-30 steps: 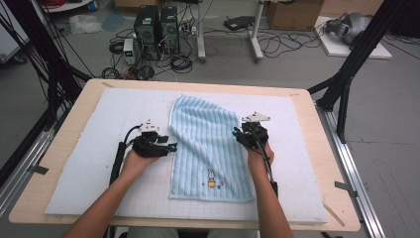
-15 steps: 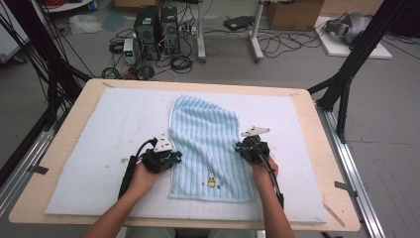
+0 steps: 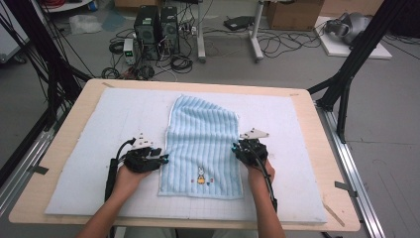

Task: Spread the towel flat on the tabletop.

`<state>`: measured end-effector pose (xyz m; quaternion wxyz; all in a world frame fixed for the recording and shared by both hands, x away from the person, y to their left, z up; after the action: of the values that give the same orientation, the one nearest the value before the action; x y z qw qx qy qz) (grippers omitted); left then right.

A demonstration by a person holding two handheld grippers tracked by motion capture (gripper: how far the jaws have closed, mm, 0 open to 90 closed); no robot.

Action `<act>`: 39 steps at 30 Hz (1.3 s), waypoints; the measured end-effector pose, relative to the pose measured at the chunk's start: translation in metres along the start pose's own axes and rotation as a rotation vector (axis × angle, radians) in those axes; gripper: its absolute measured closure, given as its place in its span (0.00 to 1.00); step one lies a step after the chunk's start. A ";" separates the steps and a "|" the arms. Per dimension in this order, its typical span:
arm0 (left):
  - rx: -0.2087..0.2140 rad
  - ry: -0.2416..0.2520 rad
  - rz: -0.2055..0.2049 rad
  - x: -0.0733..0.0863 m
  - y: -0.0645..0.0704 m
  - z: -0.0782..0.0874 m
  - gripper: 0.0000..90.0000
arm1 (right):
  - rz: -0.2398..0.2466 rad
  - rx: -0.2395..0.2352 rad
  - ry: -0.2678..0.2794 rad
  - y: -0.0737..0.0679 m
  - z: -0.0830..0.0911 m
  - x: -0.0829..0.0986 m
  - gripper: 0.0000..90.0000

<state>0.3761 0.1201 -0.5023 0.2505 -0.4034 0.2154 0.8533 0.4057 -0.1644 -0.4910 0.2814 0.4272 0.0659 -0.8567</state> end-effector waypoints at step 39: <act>0.171 -0.054 -0.124 0.047 0.057 0.044 0.94 | 0.115 -0.288 -0.067 -0.067 0.058 0.055 0.93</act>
<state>0.2905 0.1124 -0.5046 0.3421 -0.3701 0.2554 0.8251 0.3031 -0.1527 -0.5057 0.3903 0.3566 0.1542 -0.8347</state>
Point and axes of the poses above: each handheld gripper's, and its own axes: z roughly backward along the jaws, x roughly out of its underside, y roughly to its right, the point moved 9 cm from there along -z, roughly forward along the jaws, and after that the axes turned 4 degrees about z, right-handed, at the moved point
